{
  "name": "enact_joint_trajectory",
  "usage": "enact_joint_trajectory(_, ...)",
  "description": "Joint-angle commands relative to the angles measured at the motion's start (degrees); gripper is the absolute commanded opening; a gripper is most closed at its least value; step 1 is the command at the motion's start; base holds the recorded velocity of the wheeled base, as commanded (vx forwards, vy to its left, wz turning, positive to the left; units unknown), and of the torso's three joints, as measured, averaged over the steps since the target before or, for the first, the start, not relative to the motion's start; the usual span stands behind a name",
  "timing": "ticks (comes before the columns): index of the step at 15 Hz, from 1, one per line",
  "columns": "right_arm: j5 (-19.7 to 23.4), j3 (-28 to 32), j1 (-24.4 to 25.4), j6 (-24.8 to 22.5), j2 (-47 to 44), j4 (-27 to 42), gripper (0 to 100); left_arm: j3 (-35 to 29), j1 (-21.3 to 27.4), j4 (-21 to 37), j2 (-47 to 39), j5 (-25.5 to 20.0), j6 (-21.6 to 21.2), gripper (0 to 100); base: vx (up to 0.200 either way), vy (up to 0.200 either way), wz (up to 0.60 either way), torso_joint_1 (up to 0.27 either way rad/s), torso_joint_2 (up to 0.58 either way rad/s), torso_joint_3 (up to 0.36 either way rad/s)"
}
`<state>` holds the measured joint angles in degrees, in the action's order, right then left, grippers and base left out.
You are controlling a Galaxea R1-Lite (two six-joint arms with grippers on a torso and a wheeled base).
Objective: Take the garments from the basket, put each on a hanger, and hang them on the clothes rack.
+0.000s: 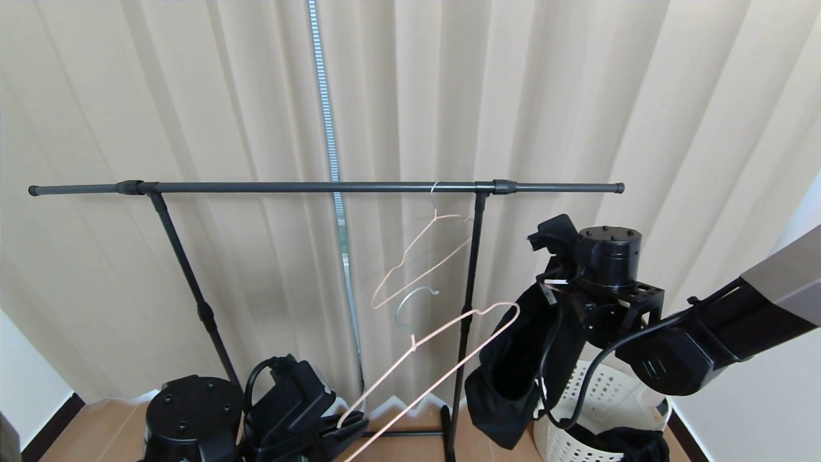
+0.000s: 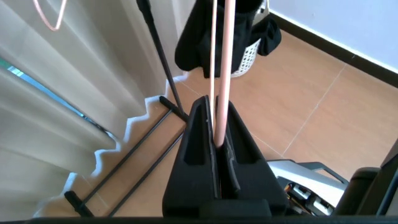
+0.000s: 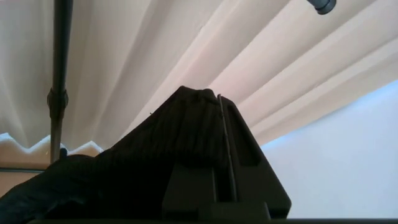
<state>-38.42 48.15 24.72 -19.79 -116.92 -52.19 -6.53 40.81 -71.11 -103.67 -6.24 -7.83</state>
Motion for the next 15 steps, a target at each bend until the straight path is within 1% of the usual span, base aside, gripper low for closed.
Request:
enact_joint_trajectory(1, -0.1, 0.1, 0.8, 0.0, -0.8, 0.0, 0, 0.1, 0.2, -0.1, -1.0, 0.0, 0.0, 0, 0.000, 0.000, 0.00, 0.000, 0.00, 0.000)
enact_joint_trajectory(7, -0.1, -1.2, 4.8, 0.3, 0.4, -0.1, 0, -0.3, 0.8, -0.9, -3.2, 0.1, 0.2, 0, 0.000, 0.000, 0.00, 0.000, 0.00, 0.000)
enact_joint_trajectory(10, -0.1, -2.4, 6.5, 0.6, 1.6, -0.1, 0, -0.2, 0.8, -3.3, -4.3, 0.4, 0.4, 0, 0.000, 0.000, 0.00, 0.000, 0.00, 0.000)
enact_joint_trajectory(11, -0.1, -3.2, 7.5, 0.7, 2.6, -0.1, 0, 0.1, 0.8, -5.3, -4.8, 0.4, 0.5, 0, 0.000, 0.000, 0.00, 0.000, 0.00, 0.000)
enact_joint_trajectory(12, -0.1, -3.2, 7.6, 0.7, 2.7, -0.1, 0, 0.1, 0.8, -5.4, -4.8, 0.4, 0.6, 0, 0.000, 0.000, 0.00, 0.000, 0.00, 0.000)
enact_joint_trajectory(14, -0.1, -4.6, 10.7, 1.7, 4.2, 0.0, 0, 0.0, 0.8, -5.8, -5.7, 0.6, 0.5, 0, 0.000, 0.000, 0.00, 0.000, 0.00, 0.000)
enact_joint_trajectory(15, -0.1, -5.3, 11.5, 1.7, 4.6, -0.1, 0, -0.1, 0.8, -5.8, -5.7, 0.6, 0.6, 0, 0.000, 0.000, 0.00, 0.000, 0.00, 0.000)
